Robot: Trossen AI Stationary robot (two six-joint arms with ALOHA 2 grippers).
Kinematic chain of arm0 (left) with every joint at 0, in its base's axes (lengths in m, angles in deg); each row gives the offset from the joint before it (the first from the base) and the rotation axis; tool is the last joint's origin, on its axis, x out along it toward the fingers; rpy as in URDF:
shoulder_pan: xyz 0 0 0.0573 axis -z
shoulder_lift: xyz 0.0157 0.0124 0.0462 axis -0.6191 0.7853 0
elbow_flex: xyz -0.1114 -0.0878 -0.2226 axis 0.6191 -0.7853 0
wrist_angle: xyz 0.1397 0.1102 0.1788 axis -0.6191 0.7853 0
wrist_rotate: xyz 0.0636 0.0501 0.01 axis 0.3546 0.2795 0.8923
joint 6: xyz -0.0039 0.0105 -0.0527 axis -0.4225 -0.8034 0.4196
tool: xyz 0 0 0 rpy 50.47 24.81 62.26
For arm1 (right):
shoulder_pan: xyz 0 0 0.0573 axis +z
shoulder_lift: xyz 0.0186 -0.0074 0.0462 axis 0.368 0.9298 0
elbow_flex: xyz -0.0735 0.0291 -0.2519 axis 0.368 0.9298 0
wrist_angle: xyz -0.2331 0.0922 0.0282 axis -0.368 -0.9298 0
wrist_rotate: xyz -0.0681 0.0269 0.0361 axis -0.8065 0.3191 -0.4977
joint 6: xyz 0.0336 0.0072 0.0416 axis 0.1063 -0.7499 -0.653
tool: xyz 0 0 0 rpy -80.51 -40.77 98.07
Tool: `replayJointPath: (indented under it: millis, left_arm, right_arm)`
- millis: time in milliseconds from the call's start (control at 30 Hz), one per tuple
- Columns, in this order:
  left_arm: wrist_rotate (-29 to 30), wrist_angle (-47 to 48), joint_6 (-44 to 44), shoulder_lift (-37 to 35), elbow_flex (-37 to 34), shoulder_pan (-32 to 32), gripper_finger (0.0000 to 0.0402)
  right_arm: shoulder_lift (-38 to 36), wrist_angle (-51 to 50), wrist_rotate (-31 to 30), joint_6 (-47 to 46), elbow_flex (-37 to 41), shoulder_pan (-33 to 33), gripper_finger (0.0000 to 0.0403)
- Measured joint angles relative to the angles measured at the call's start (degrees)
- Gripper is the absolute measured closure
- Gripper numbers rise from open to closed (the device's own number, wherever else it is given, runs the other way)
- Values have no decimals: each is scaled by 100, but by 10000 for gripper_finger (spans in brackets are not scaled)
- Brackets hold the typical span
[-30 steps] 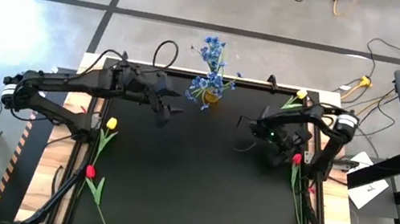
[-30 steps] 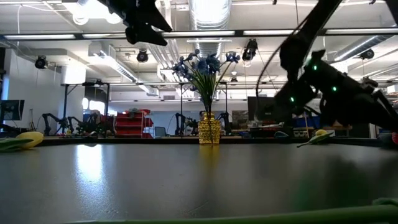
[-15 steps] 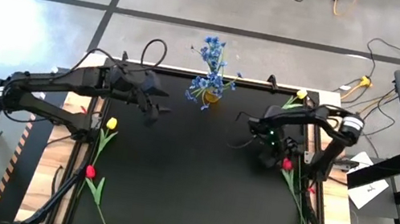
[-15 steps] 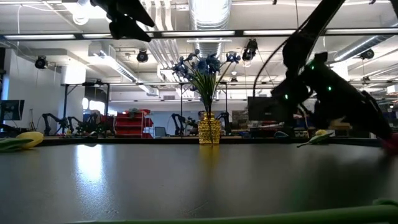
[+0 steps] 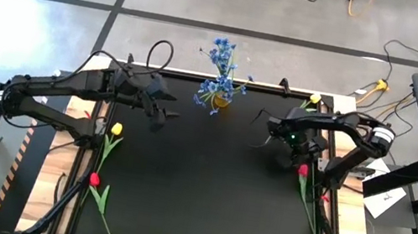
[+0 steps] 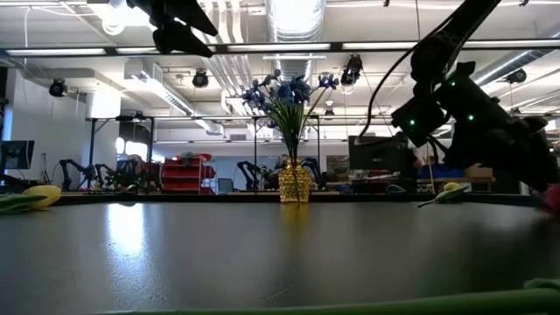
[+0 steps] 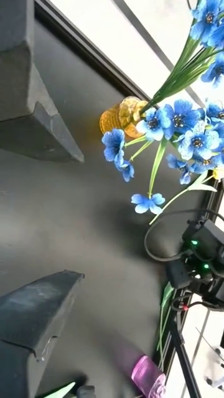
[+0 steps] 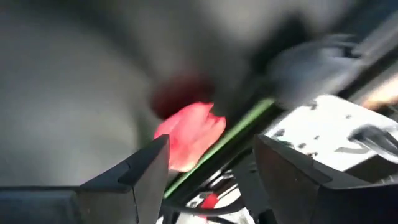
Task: Sort flowers into vase by color
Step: Put the top black flower into the yellow vase
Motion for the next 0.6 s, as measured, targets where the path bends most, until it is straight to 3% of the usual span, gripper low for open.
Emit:
replayJointPath:
  millis: [167,467,600]
  left_arm:
    - [2,-42,0,13,1,0,121]
    - [2,4,73,18,0,0,121]
    - [2,103,85,13,1,4,121]
  right_arm:
    - [-44,-153,-847,-958,24,-421,179]
    - [324,433,-1128,-789,217,-1295,181]
    - [403,458,-1090,-689,299,-1479,203]
